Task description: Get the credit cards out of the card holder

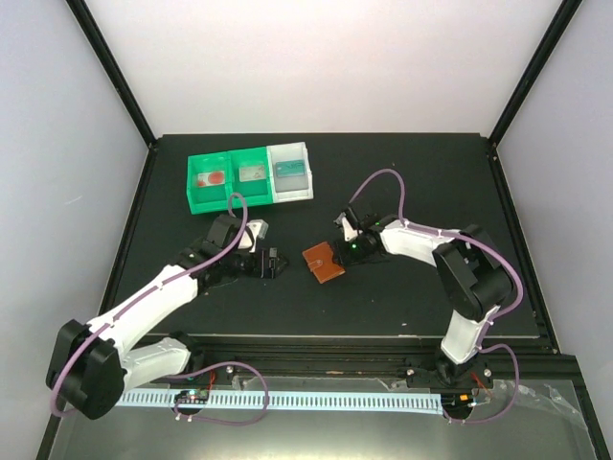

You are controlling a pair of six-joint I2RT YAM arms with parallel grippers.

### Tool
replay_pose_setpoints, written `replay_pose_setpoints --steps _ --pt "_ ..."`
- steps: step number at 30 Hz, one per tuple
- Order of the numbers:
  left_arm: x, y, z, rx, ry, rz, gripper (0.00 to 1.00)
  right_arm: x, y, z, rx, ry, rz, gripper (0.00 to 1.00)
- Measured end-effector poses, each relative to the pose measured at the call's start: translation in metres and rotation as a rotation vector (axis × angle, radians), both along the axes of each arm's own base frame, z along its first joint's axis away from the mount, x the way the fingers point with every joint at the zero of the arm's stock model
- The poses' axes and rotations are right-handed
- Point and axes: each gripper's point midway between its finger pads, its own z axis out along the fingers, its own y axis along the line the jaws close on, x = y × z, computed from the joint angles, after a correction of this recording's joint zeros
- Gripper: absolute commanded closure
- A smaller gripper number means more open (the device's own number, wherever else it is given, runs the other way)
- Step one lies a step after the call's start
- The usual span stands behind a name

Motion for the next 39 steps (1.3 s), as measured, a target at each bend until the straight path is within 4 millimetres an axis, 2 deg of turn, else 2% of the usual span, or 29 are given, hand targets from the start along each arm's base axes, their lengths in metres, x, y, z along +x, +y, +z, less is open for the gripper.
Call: replay_pose_setpoints --steps 3,7,11,14,17,21,29,33,39 --pt "-0.002 -0.007 -0.008 -0.032 0.037 -0.017 0.16 0.005 -0.003 0.001 0.030 0.004 -0.008 0.66" --pt "-0.002 -0.014 -0.017 -0.056 0.078 -0.026 0.17 0.008 0.004 0.004 0.066 -0.006 0.013 0.66" --pt "0.000 -0.017 -0.022 -0.062 0.098 -0.029 0.20 0.005 0.007 -0.002 0.076 0.013 0.031 0.68" --pt "0.000 -0.019 -0.024 -0.069 0.105 -0.032 0.25 0.005 0.011 -0.005 0.091 0.019 0.041 0.75" --pt "0.000 -0.021 -0.027 -0.077 0.120 -0.035 0.39 0.005 0.013 -0.004 0.101 0.017 0.046 0.86" --pt "0.000 -0.024 -0.027 -0.091 0.127 -0.041 0.42 0.005 0.017 -0.003 0.132 0.017 0.045 0.95" --pt "0.003 -0.032 -0.026 -0.133 0.134 -0.052 0.44 -0.023 0.019 0.004 0.246 0.079 0.010 0.99" --pt "0.005 -0.039 -0.036 -0.153 0.176 -0.059 0.45 -0.034 0.023 0.010 0.283 0.099 -0.011 0.99" --pt "-0.002 -0.052 -0.051 -0.170 0.237 -0.089 0.42 -0.049 0.043 0.024 0.313 0.096 -0.002 0.99"
